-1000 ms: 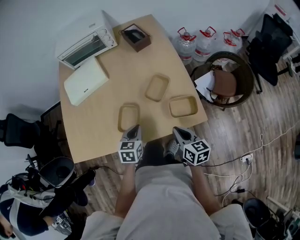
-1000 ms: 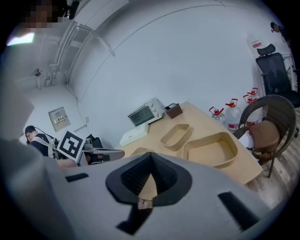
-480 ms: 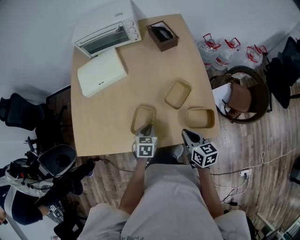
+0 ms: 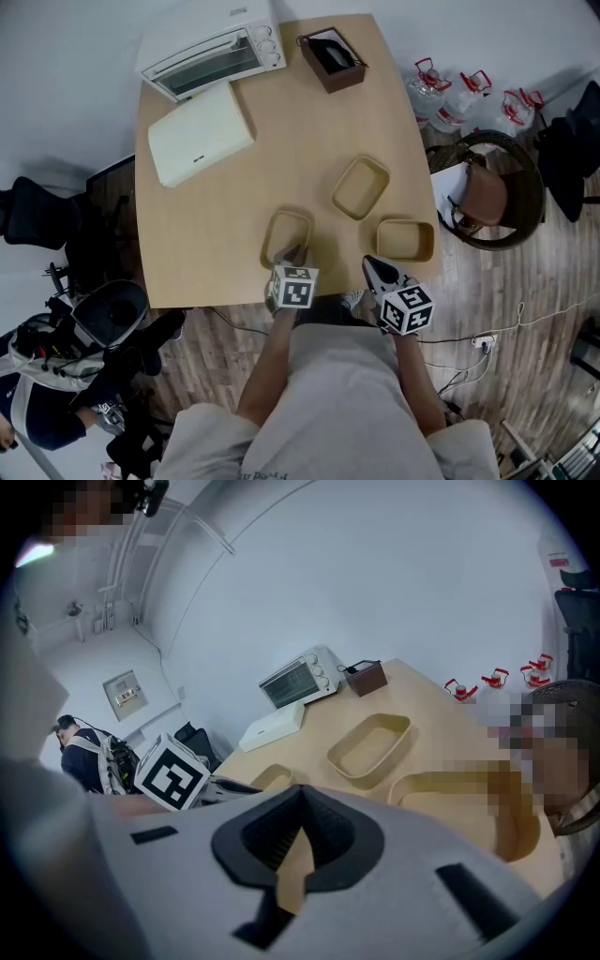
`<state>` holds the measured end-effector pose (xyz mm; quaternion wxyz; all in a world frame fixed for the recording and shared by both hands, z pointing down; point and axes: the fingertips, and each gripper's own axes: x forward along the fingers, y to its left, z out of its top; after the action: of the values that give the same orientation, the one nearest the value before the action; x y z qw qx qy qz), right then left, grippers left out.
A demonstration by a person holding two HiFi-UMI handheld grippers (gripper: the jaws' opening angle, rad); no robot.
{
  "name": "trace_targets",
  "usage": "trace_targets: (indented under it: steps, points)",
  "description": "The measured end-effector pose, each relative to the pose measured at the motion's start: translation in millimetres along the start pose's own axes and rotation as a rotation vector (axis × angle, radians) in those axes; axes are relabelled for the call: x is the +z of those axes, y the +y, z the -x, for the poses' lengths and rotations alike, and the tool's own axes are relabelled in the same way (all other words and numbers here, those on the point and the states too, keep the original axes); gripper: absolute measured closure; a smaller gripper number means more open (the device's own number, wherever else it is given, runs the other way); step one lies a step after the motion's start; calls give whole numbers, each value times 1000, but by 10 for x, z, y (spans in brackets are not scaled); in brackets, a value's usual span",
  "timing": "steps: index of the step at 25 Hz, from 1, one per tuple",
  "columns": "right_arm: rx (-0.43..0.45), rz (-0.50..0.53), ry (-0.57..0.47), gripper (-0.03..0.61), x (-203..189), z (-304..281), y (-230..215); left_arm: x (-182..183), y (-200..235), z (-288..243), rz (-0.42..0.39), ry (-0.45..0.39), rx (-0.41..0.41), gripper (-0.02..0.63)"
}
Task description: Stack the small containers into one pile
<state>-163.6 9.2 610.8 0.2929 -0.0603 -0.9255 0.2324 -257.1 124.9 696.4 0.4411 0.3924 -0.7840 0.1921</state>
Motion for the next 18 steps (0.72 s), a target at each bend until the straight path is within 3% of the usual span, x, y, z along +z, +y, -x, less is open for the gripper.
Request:
trace_targets:
  steps: [11, 18]
  points:
    - [-8, 4, 1, 572, -32, 16, -41, -90, -12, -164, -68, 65, -5, 554]
    - [10, -4, -11, 574, 2, 25, 9, -102, -22, -146, -119, 58, 2, 583]
